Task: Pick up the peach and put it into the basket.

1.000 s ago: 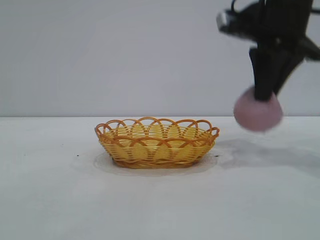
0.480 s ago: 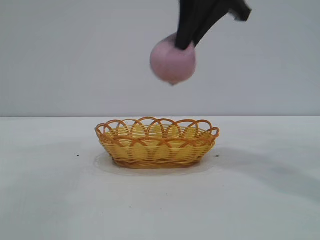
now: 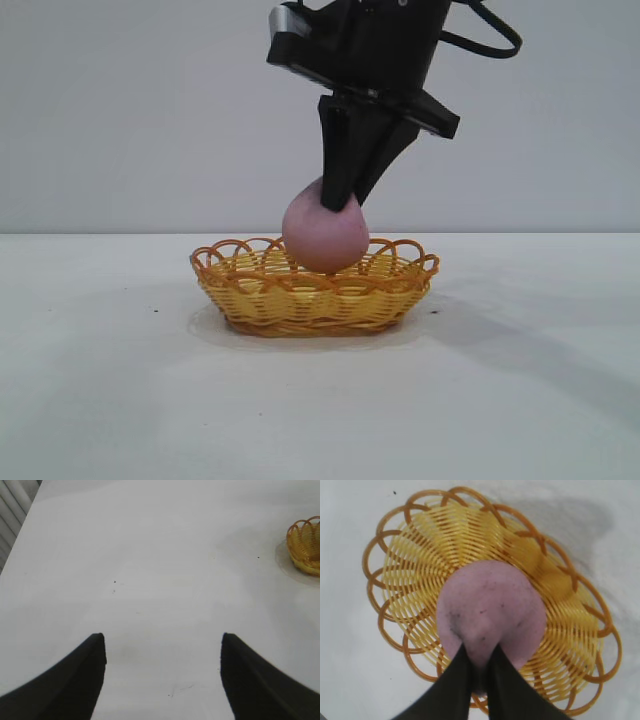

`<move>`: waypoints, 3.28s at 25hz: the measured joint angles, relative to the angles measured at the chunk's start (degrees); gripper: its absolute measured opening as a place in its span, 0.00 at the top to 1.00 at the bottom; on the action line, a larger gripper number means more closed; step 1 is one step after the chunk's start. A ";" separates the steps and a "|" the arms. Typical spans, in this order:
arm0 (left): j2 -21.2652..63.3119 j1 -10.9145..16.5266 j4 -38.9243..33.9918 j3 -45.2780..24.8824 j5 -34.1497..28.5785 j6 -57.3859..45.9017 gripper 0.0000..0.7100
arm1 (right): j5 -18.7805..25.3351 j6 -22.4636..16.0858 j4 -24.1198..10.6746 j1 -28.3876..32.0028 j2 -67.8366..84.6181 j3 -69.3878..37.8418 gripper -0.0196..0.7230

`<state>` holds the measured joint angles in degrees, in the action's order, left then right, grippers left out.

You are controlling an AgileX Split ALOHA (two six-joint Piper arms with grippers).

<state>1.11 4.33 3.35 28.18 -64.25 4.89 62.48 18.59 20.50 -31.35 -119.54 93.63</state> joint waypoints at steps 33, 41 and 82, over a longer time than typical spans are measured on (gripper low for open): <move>0.00 0.00 0.00 0.00 0.00 -0.01 0.39 | 3.92 -1.11 0.08 26.73 4.67 1.75 0.50; 0.00 0.00 0.00 0.00 0.00 -0.01 0.39 | 7.67 -1.11 -3.62 33.56 11.51 1.75 0.50; 0.00 0.00 0.00 0.00 0.00 0.09 0.39 | 11.15 -13.15 -11.42 34.02 117.23 -55.39 0.50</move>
<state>1.11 4.33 3.35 28.18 -64.25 4.98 73.63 5.44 9.09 2.67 -2.31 38.24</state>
